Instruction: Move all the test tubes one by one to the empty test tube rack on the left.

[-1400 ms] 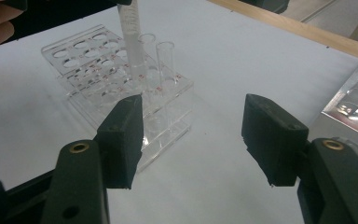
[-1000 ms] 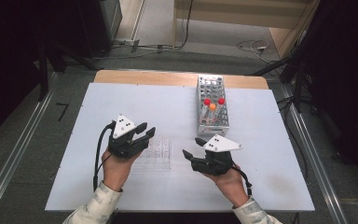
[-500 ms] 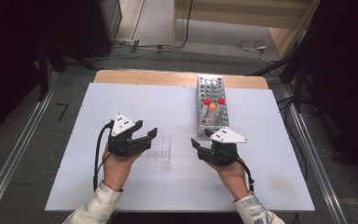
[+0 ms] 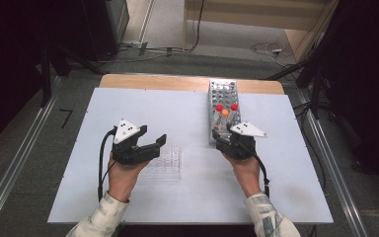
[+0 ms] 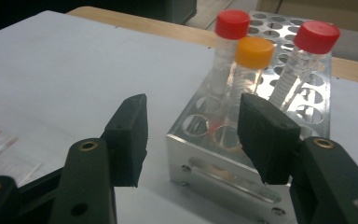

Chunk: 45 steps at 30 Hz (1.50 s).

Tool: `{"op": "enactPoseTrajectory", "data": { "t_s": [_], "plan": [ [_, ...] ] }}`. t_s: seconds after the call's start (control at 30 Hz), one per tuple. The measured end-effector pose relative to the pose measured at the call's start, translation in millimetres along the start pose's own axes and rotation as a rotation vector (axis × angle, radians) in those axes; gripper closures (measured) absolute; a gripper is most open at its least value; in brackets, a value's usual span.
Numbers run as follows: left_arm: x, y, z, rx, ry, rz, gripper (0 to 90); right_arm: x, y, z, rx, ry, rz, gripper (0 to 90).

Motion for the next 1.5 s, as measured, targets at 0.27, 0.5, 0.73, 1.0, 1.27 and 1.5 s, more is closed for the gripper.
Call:
{"op": "enactPoseTrajectory", "data": {
  "t_s": [0.27,0.5,0.73,1.0,1.27,1.5],
  "plan": [
    [0.3,0.7,-0.1,-0.001,-0.001,-0.002,25.4,-21.3,-19.9,-9.2,-0.026,0.007,0.057,46.5],
    [0.2,-1.6,-0.2,-0.009,-0.001,0.004,24.5,-35.2,-24.4,-10.2,-0.030,0.041,0.072,52.9],
    [0.0,-0.9,0.1,-0.008,0.000,0.001,24.4,-40.4,-27.3,-10.8,-0.030,0.033,0.087,65.5],
    [-0.1,-0.8,-0.1,-0.007,-0.001,-0.001,22.8,-34.1,-25.9,-18.2,-0.023,0.005,0.081,70.7],
    [1.0,1.1,-0.3,-0.002,0.001,-0.009,20.8,-16.6,-23.0,-39.4,-0.014,-0.040,0.076,70.7],
    [1.4,-1.0,-1.5,-0.003,-0.006,-0.009,20.3,2.8,-18.8,-53.1,-0.005,-0.079,0.062,70.9]
  ]
}}
Point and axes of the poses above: each handheld gripper's, and its own axes: x roughly backward along the jaws, z roughly out of its underside, y roughly to its left, the point moved 8 cm from there along -x, roughly forward along the jaws, and after that the axes turned 10 degrees about -x, right-handed, at the moved point
